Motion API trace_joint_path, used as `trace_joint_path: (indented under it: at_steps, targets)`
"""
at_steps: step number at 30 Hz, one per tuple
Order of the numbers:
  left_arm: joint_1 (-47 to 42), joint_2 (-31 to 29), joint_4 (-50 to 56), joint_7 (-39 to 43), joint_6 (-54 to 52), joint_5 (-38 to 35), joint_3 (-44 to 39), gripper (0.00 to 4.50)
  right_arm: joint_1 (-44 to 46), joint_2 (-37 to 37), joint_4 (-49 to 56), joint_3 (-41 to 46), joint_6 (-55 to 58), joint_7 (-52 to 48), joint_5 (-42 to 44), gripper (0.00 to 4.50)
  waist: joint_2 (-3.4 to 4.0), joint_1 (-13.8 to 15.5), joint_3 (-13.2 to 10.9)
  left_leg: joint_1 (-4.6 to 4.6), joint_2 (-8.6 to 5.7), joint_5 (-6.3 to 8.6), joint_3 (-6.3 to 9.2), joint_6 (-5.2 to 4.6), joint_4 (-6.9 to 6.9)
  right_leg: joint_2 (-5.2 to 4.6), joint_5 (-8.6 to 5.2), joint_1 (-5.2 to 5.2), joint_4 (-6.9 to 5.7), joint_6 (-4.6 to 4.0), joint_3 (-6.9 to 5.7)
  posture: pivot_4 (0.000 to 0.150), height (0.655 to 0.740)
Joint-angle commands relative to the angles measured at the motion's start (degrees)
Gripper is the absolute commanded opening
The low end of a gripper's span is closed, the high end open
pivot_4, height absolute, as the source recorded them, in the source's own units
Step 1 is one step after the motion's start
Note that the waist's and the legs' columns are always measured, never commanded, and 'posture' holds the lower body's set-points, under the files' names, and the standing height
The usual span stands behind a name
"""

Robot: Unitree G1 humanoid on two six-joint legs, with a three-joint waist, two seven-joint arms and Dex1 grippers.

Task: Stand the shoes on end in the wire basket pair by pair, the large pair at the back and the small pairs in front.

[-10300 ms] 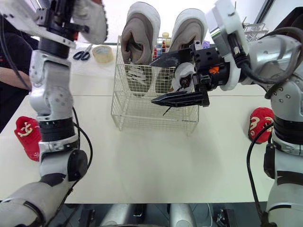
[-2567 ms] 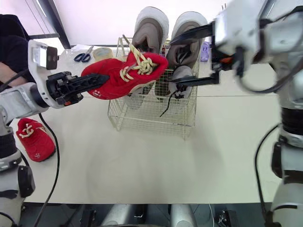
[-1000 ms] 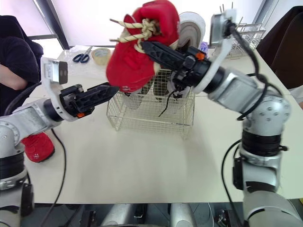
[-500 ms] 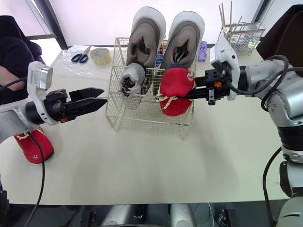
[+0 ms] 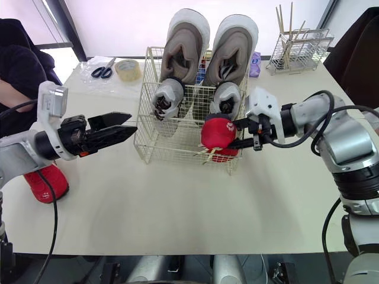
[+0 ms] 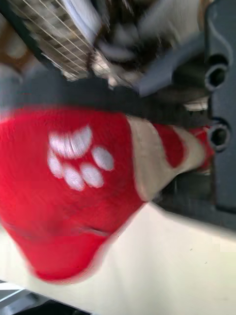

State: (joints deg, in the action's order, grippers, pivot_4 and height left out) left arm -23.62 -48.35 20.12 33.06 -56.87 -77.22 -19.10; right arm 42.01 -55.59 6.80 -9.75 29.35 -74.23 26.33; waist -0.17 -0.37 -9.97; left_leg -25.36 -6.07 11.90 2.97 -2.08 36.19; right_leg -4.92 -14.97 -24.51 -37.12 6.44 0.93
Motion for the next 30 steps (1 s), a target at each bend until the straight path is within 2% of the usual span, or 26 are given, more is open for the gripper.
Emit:
trace_joint_path:
  at_steps: [1,2,9,14,19,24,27,30]
  targets:
    - [-0.35,0.14,1.51,-0.24,1.27,-0.02,-1.38,4.50,0.39,-0.96,2.90,2.56,-0.43,0.23,-0.97,4.00,0.00,-0.04,0.00,0.00,0.00,0.00,0.00,0.00,0.00,0.00,0.00,0.00,0.00,0.00,0.00,0.150,0.7400]
    - [-0.34,0.25,1.44,-0.38,1.29,0.07,-1.43,4.50,0.39,-1.64,3.12,2.87,-0.55,-0.08,-1.45,4.49,0.00,-0.06,0.00,0.01,0.00,0.00,0.00,0.00,0.00,0.00,0.00,0.00,-0.01,0.00,0.00,0.150,0.7400]
    - [2.09,-0.56,2.51,-1.66,1.51,1.13,-3.48,4.50,3.93,-8.54,1.79,7.02,-0.98,-3.99,-2.59,4.49,0.00,-0.06,0.00,0.02,0.00,0.00,0.00,0.01,0.00,0.00,0.00,0.02,-0.01,0.00,0.00,0.150,0.7400]
    - [6.38,-2.71,4.31,-3.60,1.53,3.32,-7.33,4.50,12.83,-10.64,-3.40,9.39,0.29,-8.07,-0.31,4.49,0.03,-0.40,-0.01,0.02,0.02,0.07,0.00,0.12,-0.06,0.00,-0.01,-0.01,0.01,-0.02,0.00,0.150,0.7400]
    - [10.43,-5.06,6.01,-8.96,0.94,4.99,-12.63,4.50,27.95,0.61,-6.75,9.15,5.01,-11.20,8.68,4.49,0.16,-0.73,-0.08,0.07,0.06,0.08,-0.05,0.15,-0.14,0.01,-0.03,-0.06,-0.03,-0.06,0.02,0.150,0.7400]
    - [12.18,-6.58,7.02,-20.54,-1.69,5.04,-18.13,4.50,31.73,13.34,-6.91,6.39,3.81,-15.24,12.85,4.49,0.09,-0.20,-0.06,0.06,0.05,0.08,0.01,0.15,-0.09,0.03,-0.04,0.00,-0.03,-0.08,-0.05,0.150,0.7400]
    - [15.30,-8.46,8.02,-33.29,-6.94,1.78,-25.38,4.50,30.59,19.29,-8.85,1.09,-3.87,-18.03,10.55,4.49,-0.02,-0.26,-0.02,0.05,-0.01,0.09,0.04,0.14,-0.04,0.00,-0.03,-0.04,-0.05,-0.07,-0.05,0.150,0.7400]
    - [22.79,-11.14,9.67,-49.28,-13.67,-5.60,-37.56,4.50,28.83,21.84,-13.07,-5.46,-13.58,-18.27,8.64,4.49,-0.13,-0.60,0.00,0.07,-0.01,0.09,0.02,0.12,-0.05,0.01,-0.03,-0.15,-0.17,-0.06,-0.03,0.150,0.7400]
